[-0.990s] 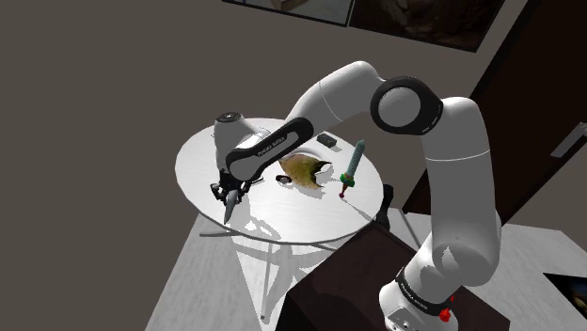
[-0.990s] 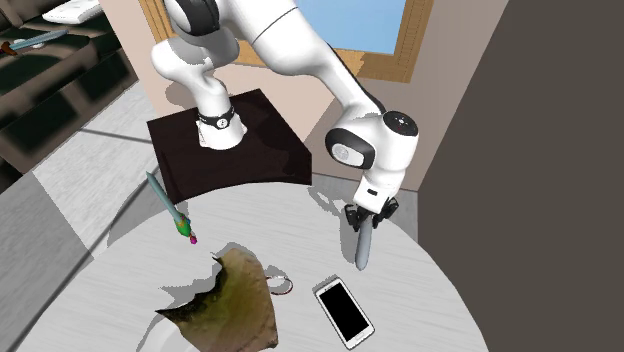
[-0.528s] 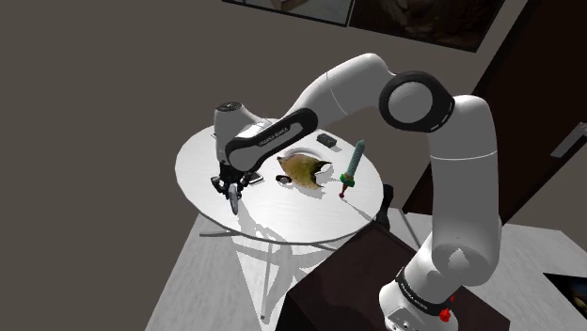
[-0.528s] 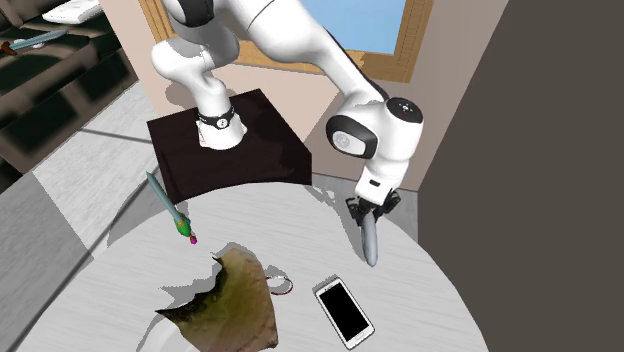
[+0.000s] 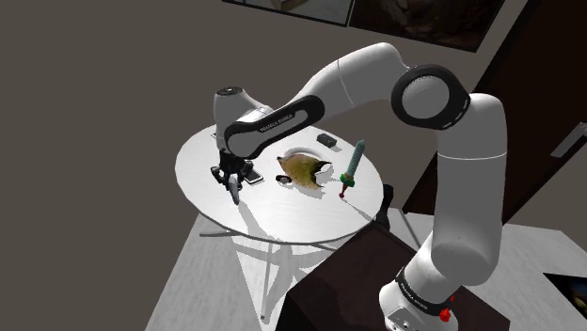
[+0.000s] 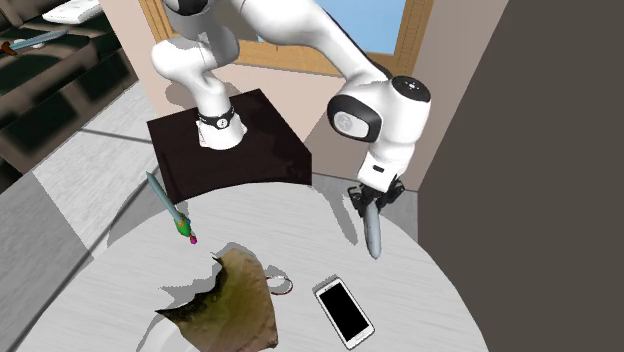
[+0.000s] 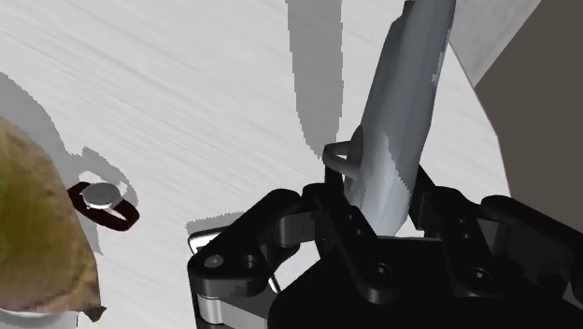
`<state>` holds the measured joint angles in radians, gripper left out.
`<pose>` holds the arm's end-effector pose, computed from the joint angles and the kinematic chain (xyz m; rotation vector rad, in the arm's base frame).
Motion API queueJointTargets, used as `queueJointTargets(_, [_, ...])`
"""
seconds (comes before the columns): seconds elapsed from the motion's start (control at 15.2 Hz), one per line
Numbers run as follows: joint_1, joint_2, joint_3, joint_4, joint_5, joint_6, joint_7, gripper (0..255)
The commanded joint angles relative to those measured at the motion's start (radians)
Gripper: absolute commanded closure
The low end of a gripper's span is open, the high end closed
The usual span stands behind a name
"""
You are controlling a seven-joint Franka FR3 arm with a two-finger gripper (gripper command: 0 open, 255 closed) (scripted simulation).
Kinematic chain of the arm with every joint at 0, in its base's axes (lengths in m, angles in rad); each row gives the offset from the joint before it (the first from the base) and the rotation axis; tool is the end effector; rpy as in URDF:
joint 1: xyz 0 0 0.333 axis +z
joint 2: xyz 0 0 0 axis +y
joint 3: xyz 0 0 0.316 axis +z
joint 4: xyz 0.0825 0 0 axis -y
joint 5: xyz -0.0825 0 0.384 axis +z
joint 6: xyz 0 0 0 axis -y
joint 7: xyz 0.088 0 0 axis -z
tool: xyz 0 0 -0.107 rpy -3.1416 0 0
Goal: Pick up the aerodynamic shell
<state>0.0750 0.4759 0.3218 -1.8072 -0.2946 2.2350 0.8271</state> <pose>0.6060 0.2275 0.2903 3.0342 -0.4246 0.0557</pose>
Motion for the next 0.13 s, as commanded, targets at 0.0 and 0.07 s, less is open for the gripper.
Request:
queueJointTargets(0.0, [0.0, -0.006, 0.002, 0.005, 0.004, -0.011, -0.002, 255])
queueJointTargets(0.07, [0.0, -0.006, 0.002, 0.005, 0.004, -0.011, -0.002, 255])
